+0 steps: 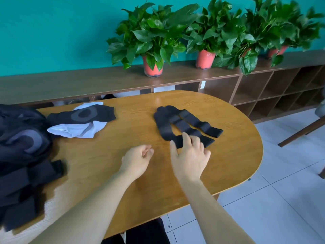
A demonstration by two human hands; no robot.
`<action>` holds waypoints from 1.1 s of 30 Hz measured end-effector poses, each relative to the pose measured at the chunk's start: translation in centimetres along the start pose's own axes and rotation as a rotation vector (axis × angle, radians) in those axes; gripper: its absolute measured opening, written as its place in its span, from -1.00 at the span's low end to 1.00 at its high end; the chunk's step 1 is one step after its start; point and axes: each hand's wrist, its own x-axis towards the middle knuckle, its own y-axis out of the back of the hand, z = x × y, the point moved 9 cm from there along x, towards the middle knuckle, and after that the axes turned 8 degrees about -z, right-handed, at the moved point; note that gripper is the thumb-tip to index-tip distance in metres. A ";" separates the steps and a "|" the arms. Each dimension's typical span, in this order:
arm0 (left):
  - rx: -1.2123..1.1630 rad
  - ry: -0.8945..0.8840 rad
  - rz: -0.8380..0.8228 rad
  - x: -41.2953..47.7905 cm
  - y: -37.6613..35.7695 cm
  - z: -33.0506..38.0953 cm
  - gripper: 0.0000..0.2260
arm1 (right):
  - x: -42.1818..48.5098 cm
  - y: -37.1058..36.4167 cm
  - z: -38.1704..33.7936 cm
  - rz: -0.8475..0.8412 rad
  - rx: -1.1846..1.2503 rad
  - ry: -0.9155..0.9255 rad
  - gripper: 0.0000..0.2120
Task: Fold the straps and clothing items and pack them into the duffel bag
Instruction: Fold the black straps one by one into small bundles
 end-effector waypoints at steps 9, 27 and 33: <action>-0.173 0.076 -0.028 -1.4 0.4 -1.8 -0.57 | -6.7 -2.5 -4.3 -0.252 -0.058 0.098 -0.49; 0.270 -0.419 0.070 -6.3 0.8 -0.8 -0.86 | -2.8 -4.6 -3.5 -0.589 0.269 0.468 -0.71; 0.386 -0.441 0.013 -5.7 0.2 -1.4 -0.84 | -4.5 -6.8 -5.3 -0.786 0.105 0.707 -0.71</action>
